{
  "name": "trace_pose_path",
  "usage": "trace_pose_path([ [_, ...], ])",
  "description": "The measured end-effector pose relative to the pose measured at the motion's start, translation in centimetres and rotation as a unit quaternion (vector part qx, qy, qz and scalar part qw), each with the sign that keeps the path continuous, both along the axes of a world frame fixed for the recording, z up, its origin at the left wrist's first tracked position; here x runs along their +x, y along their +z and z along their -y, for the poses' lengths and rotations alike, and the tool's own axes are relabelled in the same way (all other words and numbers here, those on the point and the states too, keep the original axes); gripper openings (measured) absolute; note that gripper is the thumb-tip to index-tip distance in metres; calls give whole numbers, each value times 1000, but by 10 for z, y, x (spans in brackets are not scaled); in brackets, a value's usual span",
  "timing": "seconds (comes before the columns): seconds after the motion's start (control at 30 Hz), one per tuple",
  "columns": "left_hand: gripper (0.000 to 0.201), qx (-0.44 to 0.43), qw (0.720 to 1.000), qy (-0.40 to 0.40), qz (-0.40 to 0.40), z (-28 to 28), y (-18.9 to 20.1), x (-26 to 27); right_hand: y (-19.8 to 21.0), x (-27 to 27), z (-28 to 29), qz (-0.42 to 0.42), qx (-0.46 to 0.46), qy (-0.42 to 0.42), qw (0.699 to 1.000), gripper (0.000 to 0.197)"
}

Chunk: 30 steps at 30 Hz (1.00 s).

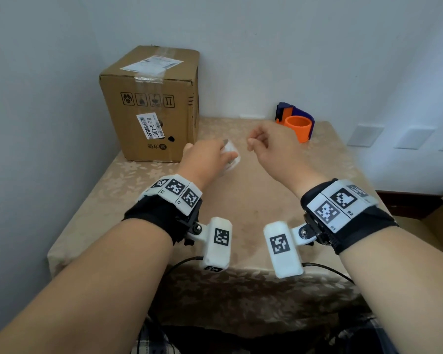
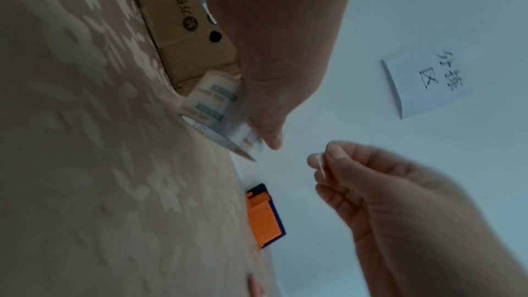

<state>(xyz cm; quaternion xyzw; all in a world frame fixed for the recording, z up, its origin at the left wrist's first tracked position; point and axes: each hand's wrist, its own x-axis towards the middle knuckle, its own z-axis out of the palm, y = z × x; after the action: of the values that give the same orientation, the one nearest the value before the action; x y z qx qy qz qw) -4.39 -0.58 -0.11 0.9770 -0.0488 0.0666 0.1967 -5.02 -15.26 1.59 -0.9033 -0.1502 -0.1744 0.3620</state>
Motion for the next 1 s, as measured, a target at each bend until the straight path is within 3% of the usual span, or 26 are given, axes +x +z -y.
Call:
trace_pose_path([
  [0.07, 26, -23, 1000, -5, -10, 0, 2, 1, 2, 2, 5, -5, 43, -5, 999, 14],
  [0.13, 32, -47, 999, -2, -17, -1, 5, -1, 5, 2, 8, -17, 64, 12, 998, 18],
  [0.23, 20, -121, 993, -8, 8, 0, 6, -2, 7, 4, 11, -19, 32, 26, 999, 20],
  [0.33, 29, -172, 984, -33, 26, 2, 7, -5, 7, 6, 13, -27, 6, 22, 999, 28],
  [0.73, 24, -133, 989, -32, 52, 8, 12, -5, 6, 5, 11, -32, -65, -16, 997, 32],
  [1.0, 29, -115, 991, -37, 50, 9, 14, -8, 8, 6, 9, -42, -107, -16, 993, 19],
])
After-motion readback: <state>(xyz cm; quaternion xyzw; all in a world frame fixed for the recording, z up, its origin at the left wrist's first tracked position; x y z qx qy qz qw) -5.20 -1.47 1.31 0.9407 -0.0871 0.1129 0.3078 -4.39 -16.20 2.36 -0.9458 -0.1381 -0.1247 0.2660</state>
